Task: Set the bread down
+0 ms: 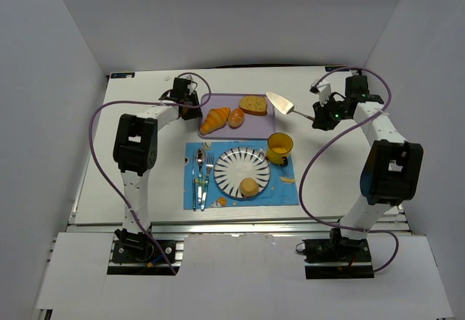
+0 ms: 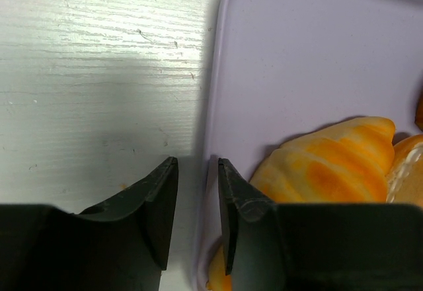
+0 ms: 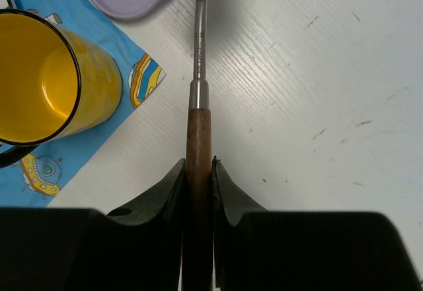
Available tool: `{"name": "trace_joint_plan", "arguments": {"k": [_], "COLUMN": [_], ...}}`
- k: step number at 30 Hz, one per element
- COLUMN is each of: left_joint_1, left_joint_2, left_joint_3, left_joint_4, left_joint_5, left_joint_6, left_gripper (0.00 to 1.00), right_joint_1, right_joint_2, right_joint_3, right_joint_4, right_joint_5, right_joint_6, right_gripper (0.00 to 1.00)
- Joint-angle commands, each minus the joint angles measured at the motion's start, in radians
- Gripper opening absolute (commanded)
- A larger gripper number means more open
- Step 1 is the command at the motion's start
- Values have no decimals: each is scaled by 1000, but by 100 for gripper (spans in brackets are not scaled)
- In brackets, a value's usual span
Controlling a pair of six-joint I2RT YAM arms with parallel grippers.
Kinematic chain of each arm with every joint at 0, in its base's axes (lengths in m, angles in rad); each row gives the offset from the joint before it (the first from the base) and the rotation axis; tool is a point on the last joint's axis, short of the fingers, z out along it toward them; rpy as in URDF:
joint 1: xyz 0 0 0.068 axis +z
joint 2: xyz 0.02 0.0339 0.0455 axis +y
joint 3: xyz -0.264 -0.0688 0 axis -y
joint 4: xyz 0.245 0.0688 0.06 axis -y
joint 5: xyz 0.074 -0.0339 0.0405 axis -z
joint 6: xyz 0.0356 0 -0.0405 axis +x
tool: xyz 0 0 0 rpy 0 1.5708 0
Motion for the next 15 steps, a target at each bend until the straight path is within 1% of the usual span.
{"name": "trace_joint_plan", "arguments": {"k": [1,5,8,11,12,13,14,15], "left_joint_1": [5,5,6,8,8,8,8,8], "left_joint_2": [-69,-98,-135,-185,-200,-228,-243,-259], "left_joint_3": [9,-16,-25,-31,-33,-33,-36,-39], "left_joint_4": [-6,17,34,59,71,74,78,86], "left_joint_5": [-14,-17,-54,-80,-86,-92,-102,-106], "left_joint_6": [-6,-21,-32,-49,-56,-58,-61,-67], "left_gripper": [42,49,51,56,66,73,74,80], "right_joint_1": [-6,-44,-64,-66,-66,-66,-66,-66], "right_joint_2": [-66,-69,-75,-67,-58,-57,-60,-81], "right_joint_3": [-34,-45,-69,-98,-109,-136,-156,-181], "right_joint_4": [121,150,179,170,170,172,202,231], "right_joint_5": [-4,18,76,156,218,252,289,379], "right_joint_6": [136,241,342,464,547,581,616,652], "right_gripper": [0,0,0,0,0,0,0,0]}}
